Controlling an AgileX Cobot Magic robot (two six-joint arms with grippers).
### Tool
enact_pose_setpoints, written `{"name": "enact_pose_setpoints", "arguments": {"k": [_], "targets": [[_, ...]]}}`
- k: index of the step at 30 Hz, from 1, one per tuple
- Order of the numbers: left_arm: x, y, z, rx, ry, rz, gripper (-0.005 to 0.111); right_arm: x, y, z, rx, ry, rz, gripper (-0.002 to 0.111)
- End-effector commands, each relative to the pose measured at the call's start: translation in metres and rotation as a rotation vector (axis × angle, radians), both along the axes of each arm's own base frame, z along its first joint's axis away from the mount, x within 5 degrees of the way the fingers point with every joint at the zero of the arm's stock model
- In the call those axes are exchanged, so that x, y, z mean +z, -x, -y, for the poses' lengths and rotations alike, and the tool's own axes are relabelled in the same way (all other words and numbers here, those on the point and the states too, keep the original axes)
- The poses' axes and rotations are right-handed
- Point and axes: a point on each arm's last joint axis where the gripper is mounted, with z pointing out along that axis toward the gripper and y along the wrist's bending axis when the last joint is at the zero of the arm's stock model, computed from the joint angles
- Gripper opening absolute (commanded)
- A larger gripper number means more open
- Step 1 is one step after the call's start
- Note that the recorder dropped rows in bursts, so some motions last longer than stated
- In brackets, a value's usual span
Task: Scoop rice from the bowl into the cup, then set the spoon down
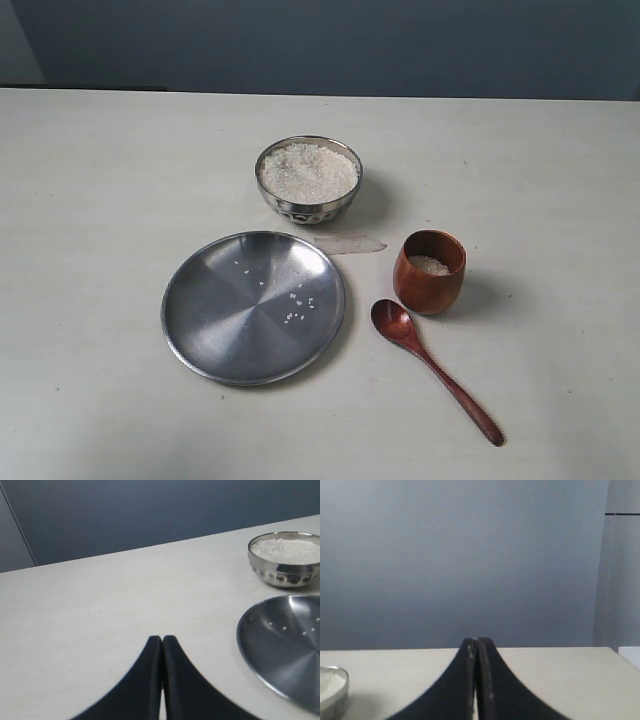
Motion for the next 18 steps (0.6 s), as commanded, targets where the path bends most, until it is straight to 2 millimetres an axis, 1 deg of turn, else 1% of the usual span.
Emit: {"name": "enact_pose_setpoints", "arguments": {"k": [1,5,7,9,11,14,18], "targets": [[0.010,-0.001,0.004,-0.012,0.231,0.108,0.000,0.004,0.001,0.001,0.002,-0.131,0.050,0.000],[0.017,-0.001,0.004,-0.004,0.396,0.180,0.000,0.004,0.001,0.002,0.007,-0.226,0.059,0.000],[0.020,-0.001,0.003,0.003,0.462,0.212,0.000,0.004,0.001,0.003,0.011,-0.307,0.060,0.000],[0.022,-0.001,0.003,0.011,0.541,0.231,0.000,0.004,0.001,0.003,0.015,-0.374,0.062,0.000],[0.023,-0.001,0.002,0.017,0.619,0.234,0.000,0.004,0.001,0.004,0.016,-0.405,0.065,0.000],[0.023,-0.001,0.002,0.019,0.667,0.233,0.000,0.004,0.001,0.003,0.018,-0.418,0.059,0.000],[0.023,-0.001,0.002,0.019,0.667,0.231,0.000,0.003,0.001,0.003,0.019,-0.418,0.055,0.000]]}}
